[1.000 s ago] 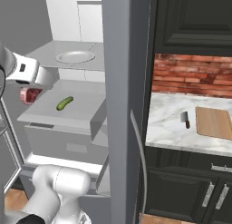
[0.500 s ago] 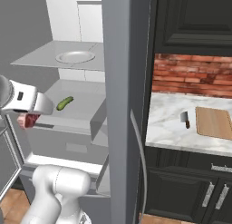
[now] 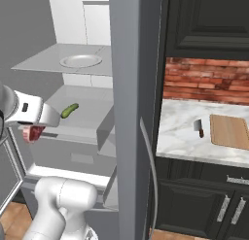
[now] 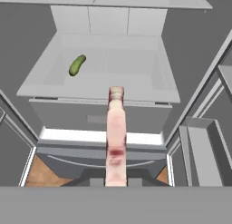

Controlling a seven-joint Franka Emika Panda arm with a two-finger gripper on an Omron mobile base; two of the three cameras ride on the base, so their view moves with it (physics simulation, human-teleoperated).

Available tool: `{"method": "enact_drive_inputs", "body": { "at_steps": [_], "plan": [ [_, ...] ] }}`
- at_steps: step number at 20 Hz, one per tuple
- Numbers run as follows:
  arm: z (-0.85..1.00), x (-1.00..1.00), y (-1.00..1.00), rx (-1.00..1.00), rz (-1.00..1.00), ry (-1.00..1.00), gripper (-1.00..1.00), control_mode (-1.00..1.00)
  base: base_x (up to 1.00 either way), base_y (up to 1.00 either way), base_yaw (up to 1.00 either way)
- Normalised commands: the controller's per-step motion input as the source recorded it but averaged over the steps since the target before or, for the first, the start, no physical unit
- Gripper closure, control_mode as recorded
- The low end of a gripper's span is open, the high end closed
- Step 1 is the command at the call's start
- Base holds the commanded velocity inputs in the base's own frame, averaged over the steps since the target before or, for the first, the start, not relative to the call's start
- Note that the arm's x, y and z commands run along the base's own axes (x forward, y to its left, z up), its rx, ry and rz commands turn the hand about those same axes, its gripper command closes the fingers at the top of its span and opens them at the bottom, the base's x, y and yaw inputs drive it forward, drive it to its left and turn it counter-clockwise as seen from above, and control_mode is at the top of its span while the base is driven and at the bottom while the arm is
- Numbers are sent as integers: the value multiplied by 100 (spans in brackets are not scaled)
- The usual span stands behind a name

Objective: Retrieve the steak from the fridge and place it on the cutting board.

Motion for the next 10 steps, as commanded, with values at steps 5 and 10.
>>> {"method": "enact_drive_inputs", "body": {
  "at_steps": [5, 10],
  "plan": [
    [0, 0, 0, 0, 0, 0, 100, 100, -6, 0, 0],
    [0, 0, 0, 0, 0, 0, 100, 100, -47, 0, -5]
  ]
}}
